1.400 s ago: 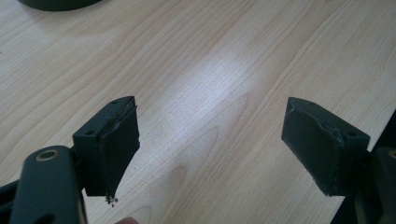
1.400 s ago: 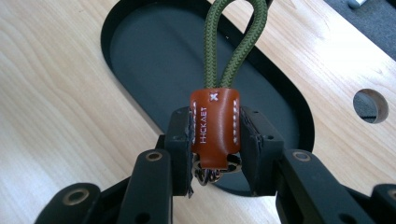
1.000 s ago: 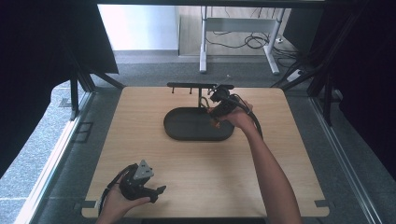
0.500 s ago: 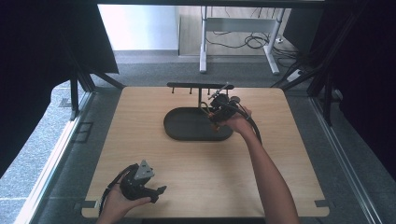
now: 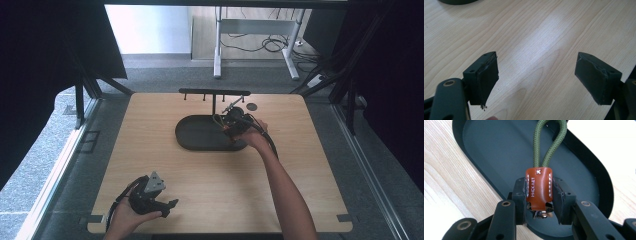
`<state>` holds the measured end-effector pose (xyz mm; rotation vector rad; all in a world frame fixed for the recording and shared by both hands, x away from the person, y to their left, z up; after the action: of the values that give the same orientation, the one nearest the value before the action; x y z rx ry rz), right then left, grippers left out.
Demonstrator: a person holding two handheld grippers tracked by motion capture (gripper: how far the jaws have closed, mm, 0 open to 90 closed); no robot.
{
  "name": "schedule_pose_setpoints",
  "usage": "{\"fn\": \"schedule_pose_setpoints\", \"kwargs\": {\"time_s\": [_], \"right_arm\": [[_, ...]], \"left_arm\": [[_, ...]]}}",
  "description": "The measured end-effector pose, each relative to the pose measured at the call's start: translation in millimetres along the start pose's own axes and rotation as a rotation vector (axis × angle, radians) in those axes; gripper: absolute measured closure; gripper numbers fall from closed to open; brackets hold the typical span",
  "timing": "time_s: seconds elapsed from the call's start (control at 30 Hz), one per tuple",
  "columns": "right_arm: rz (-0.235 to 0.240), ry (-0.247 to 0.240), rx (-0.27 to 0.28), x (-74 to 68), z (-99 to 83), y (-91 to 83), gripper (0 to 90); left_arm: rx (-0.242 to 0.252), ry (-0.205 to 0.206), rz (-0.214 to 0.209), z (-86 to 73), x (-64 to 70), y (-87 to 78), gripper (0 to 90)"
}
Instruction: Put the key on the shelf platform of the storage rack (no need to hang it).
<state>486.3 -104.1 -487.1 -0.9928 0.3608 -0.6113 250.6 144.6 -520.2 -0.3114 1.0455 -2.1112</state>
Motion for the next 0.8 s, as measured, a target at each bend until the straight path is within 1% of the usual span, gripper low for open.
{"fn": "schedule_pose_setpoints", "kwargs": {"time_s": [0.33, 0.37, 0.47, 0.53, 0.7, 0.73, 0.77, 0.8], "right_arm": [[-0.004, -0.001, -0.028, -0.4, -6.9, 11.7, 66.0], [-0.016, -0.004, -0.022, 0.3, -8.2, 14.5, 66.0], [-0.015, 0.005, -0.018, 1.2, -8.4, 14.7, 66.0], [-0.024, 0.002, -0.021, 1.4, -8.6, 15.2, 65.8], [-0.024, 0.005, -0.017, 1.8, -9.0, 15.3, 64.9], [-0.022, 0.011, -0.015, 2.1, -9.5, 15.4, 65.0], [-0.011, 0.01, -0.03, 2.3, -11.3, 17.5, 63.5], [-0.011, 0.01, -0.03, 2.3, -11.3, 17.5, 63.5]], "left_arm": [[-0.002, 0.001, -0.003, -0.1, 0.5, 0.5, 19.6], [-0.001, 0.0, -0.004, -0.1, 0.5, 0.5, 19.6], [-0.002, 0.0, -0.003, -0.2, 0.2, 0.5, 19.6], [-0.003, 0.001, -0.005, -0.2, 0.4, 0.8, 19.6], [-0.005, 0.004, -0.007, -0.1, 1.2, 1.2, 19.6], [-0.005, 0.004, -0.008, -0.1, 1.2, 1.1, 19.6], [-0.005, 0.004, -0.008, -0.1, 1.3, 1.0, 19.6], [-0.005, 0.004, -0.008, -0.1, 1.3, 1.0, 19.6]]}}
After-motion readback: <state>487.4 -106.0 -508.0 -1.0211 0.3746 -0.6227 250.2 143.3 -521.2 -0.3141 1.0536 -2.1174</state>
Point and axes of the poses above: each handheld gripper's, and its own axes: y roughly forward along the jaws, z roughly out of its top, x roughly to its right, the point moved 5 cm from there along y, roughly forward along the jaws, and after that the axes turned 6 degrees about z, right-handed, at the moved point
